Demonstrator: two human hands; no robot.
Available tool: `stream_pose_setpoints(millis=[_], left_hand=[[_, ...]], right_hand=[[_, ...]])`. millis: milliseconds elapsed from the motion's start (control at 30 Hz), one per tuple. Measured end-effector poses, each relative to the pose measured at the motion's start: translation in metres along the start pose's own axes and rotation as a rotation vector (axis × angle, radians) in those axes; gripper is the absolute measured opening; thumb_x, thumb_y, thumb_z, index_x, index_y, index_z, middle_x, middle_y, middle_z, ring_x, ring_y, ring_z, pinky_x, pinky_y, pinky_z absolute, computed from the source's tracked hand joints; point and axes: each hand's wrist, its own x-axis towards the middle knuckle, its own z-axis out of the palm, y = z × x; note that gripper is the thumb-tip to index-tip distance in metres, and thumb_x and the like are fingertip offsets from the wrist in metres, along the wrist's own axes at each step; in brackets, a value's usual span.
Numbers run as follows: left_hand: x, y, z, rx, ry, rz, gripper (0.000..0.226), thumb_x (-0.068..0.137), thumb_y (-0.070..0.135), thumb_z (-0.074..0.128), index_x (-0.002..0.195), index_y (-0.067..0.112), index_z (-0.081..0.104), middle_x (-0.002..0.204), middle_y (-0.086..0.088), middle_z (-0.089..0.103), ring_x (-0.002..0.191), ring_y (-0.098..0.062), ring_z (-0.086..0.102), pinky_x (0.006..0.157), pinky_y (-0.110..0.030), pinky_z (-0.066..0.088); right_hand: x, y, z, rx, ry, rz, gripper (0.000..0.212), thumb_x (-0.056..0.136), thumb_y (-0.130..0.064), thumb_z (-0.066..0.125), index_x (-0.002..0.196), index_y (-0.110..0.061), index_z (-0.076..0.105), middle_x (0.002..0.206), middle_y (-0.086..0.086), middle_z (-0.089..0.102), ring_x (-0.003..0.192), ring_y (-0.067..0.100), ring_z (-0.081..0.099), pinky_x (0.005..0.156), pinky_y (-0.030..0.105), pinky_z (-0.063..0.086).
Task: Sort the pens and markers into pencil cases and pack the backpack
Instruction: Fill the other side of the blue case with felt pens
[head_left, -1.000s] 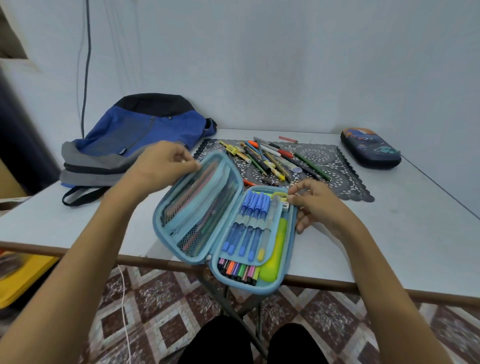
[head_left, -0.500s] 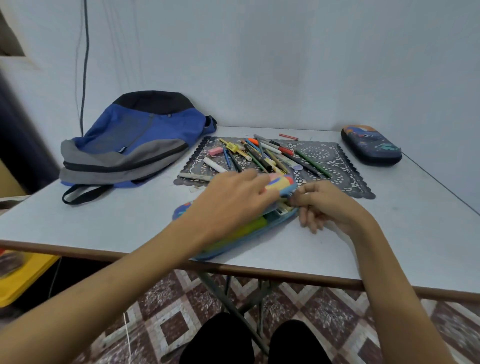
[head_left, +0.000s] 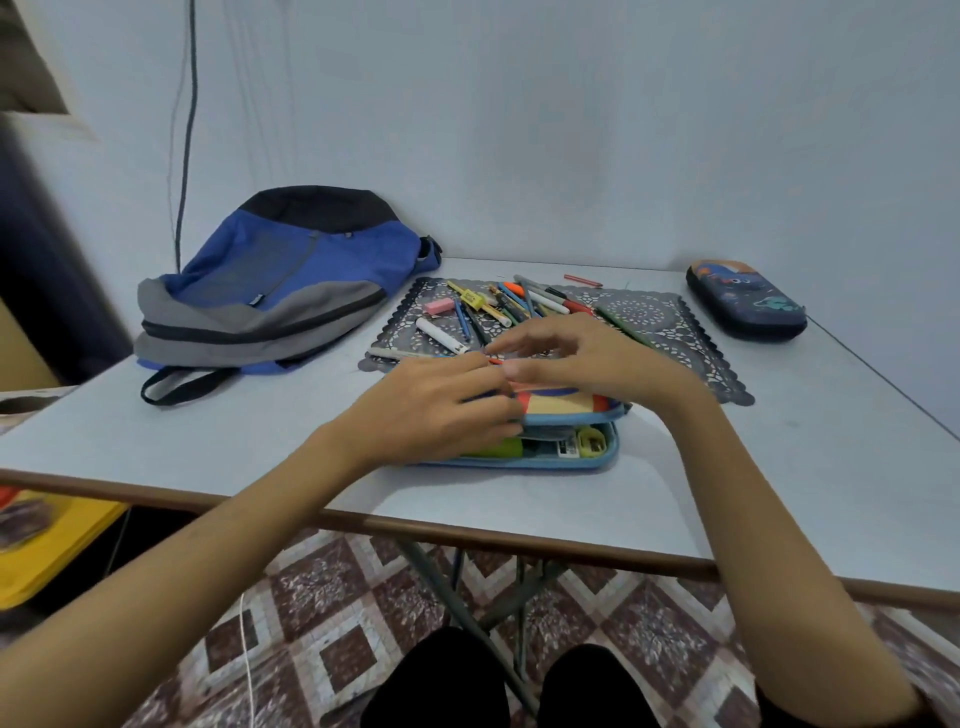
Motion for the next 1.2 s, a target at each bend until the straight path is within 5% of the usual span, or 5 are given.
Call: stream_pose_setpoints(millis=[167, 300, 733, 1100, 1200], left_hand=[[-0.034, -0.034, -0.012, -0.396, 0.091, -0.788, 0.020, 0.098, 0.023, 0.048, 0.098, 0.017, 0.067, 0.089, 0.008, 0.069, 0.081, -0.010, 0.065, 0.072, -0.037, 0.054], [-0.074, -0.057, -0.001, -0.753, -0.368, -1.077, 0.052, 0.093, -0.014, 0.045, 0.105, 0.035, 0.060, 0.111, 0.004, 0.066, 0.098, 0.000, 0.063, 0.085, -0.025, 0.049], [-0.076, -0.070, 0.018, -0.778, -0.361, -1.072, 0.039, 0.090, -0.013, 0.053, 0.096, 0.023, 0.064, 0.106, -0.007, 0.066, 0.095, -0.013, 0.061, 0.079, -0.016, 0.048], [-0.088, -0.061, 0.025, -0.537, -0.122, -1.027, 0.019, 0.081, 0.005, 0.073, 0.095, 0.015, 0.078, 0.082, 0.042, 0.064, 0.082, -0.002, 0.065, 0.077, -0.023, 0.054], [-0.094, -0.062, 0.022, -0.413, -0.121, -1.077, 0.018, 0.083, 0.000, 0.071, 0.097, 0.008, 0.078, 0.086, 0.016, 0.075, 0.074, 0.012, 0.062, 0.075, -0.020, 0.052]], right_hand=[[0.005, 0.003, 0.006, -0.043, -0.092, 0.002, 0.038, 0.075, -0.050, 0.074, 0.112, -0.041, 0.069, 0.120, -0.024, 0.062, 0.114, -0.006, 0.054, 0.100, 0.025, 0.041], [0.003, 0.004, 0.011, -0.019, -0.117, 0.034, 0.039, 0.072, -0.044, 0.079, 0.110, -0.042, 0.066, 0.124, -0.025, 0.054, 0.110, -0.008, 0.051, 0.091, 0.020, 0.041], [0.004, 0.002, 0.013, -0.017, -0.156, 0.052, 0.041, 0.074, -0.045, 0.079, 0.111, -0.045, 0.060, 0.126, -0.021, 0.051, 0.113, 0.000, 0.051, 0.097, 0.029, 0.042], [0.004, 0.004, 0.016, -0.046, -0.108, 0.085, 0.047, 0.072, -0.048, 0.080, 0.114, -0.046, 0.059, 0.128, -0.018, 0.050, 0.112, 0.000, 0.050, 0.096, 0.031, 0.043], [0.004, 0.003, 0.018, -0.066, -0.107, 0.094, 0.052, 0.069, -0.051, 0.080, 0.117, -0.048, 0.059, 0.129, -0.021, 0.050, 0.114, 0.002, 0.050, 0.099, 0.032, 0.042]])
